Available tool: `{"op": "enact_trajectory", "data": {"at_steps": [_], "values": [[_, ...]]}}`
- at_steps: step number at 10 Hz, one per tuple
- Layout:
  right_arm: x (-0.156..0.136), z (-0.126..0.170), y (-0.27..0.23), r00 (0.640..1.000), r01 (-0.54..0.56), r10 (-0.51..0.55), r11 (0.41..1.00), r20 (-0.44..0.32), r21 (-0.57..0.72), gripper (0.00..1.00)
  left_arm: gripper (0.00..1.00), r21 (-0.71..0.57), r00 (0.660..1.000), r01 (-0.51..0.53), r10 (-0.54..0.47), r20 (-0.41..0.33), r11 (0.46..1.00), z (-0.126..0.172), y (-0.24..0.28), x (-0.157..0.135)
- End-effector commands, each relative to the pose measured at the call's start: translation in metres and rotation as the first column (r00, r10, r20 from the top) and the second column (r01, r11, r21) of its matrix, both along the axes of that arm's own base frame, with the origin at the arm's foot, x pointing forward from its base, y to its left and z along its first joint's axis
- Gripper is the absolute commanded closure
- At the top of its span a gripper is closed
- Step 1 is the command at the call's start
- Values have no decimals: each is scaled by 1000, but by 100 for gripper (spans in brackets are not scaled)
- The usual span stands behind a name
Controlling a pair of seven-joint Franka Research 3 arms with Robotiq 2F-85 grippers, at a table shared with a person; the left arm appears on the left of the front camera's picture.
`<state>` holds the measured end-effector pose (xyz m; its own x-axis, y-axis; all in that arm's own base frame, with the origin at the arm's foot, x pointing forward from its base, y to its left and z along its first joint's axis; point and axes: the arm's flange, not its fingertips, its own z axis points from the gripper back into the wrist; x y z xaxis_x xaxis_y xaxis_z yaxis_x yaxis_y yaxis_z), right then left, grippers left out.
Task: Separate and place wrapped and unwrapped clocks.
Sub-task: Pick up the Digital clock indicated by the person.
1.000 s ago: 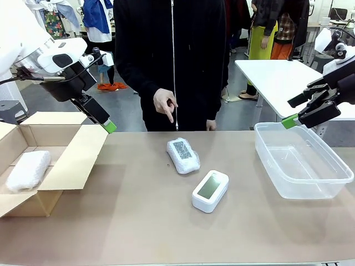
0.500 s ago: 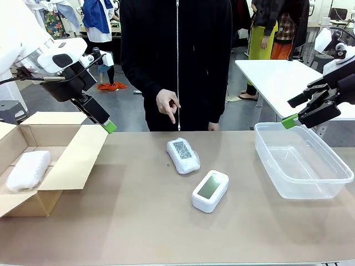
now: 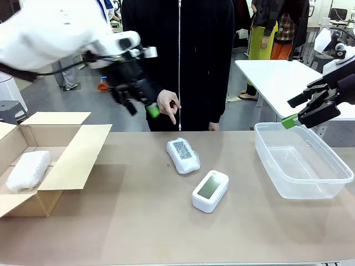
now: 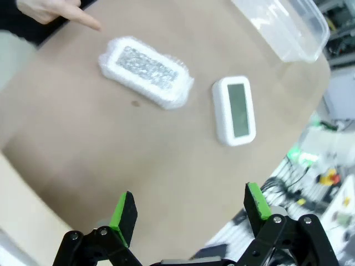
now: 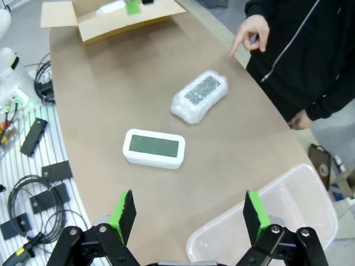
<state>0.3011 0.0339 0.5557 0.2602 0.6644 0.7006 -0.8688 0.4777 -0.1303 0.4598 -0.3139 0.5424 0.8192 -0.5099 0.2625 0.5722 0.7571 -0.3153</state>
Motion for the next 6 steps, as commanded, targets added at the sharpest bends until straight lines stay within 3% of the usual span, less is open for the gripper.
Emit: {"op": "enact_trajectory", "data": {"at_steps": [1,2,3,4,5,6], "values": [[2,-2,-1,1000,-17,17,1000,-6,18,0,0,-14,946,-294,289,-149,956,3,-62,45],[2,-2,-1,1000,-17,17,1000,-6,18,0,0,2,894,-433,430,-128,901,-9,-76,52],[2,-2,-1,1000,-17,17,1000,-6,18,0,0,70,893,-437,442,-87,897,-28,-92,54],[2,-2,-1,1000,-17,17,1000,-6,18,0,0,117,876,-481,482,27,869,-46,-103,51],[2,-2,-1,1000,-17,17,1000,-6,18,0,0,80,885,-454,439,154,887,-45,-96,44],[2,-2,-1,1000,-17,17,1000,-6,18,0,0,33,897,-433,434,-79,901,-42,-91,56]]}}
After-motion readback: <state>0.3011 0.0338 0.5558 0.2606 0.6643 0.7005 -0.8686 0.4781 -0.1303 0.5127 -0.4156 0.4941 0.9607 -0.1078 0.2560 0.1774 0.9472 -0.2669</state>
